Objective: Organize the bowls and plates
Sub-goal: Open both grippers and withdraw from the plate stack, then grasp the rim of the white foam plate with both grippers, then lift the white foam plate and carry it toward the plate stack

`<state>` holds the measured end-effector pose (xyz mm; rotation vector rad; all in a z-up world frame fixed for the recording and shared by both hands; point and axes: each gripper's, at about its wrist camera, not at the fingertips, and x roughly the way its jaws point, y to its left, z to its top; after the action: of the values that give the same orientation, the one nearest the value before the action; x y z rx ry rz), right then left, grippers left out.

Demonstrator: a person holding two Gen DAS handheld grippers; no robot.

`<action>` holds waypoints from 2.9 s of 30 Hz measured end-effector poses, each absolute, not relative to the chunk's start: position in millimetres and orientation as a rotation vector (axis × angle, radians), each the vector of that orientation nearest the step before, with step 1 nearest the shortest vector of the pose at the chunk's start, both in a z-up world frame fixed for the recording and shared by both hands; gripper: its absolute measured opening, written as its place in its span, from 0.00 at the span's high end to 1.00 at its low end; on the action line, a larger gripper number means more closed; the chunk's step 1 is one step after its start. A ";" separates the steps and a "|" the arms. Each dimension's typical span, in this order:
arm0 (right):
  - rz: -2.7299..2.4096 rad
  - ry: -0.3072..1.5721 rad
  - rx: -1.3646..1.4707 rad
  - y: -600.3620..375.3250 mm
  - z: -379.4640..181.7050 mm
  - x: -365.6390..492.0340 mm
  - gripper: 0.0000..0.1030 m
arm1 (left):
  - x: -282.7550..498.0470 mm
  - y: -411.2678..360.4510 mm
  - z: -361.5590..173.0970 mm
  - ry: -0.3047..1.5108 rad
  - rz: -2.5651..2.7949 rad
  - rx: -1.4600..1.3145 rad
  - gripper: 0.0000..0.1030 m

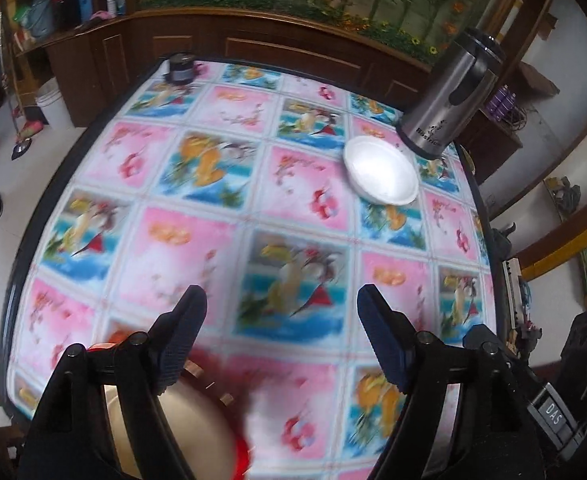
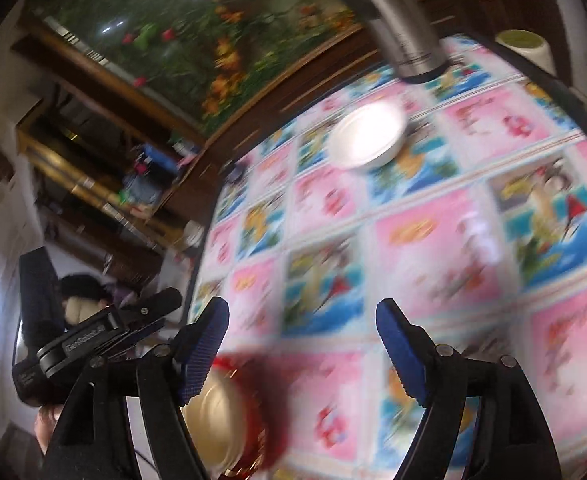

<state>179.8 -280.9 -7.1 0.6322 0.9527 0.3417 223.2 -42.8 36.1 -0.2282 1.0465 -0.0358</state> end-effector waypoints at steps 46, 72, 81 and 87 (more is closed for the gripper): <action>0.161 1.112 0.680 -323.5 -95.3 369.5 0.93 | 375.1 -142.8 -58.9 1.157 -0.036 -0.184 0.87; 0.241 1.041 0.618 -299.7 -45.9 220.3 0.92 | 228.4 -104.8 -18.0 1.115 -0.109 -0.233 0.90; 0.257 1.017 0.591 -290.1 -37.8 174.6 0.92 | 185.1 -97.3 -15.2 1.085 -0.113 -0.234 0.89; 0.240 1.003 0.573 -288.0 -35.6 146.4 0.92 | 160.8 -99.1 -16.9 1.071 -0.140 -0.234 0.89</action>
<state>146.4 -288.0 -35.6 0.5733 1.0026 0.2397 160.8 -99.1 -16.9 -0.2344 1.0705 -0.1399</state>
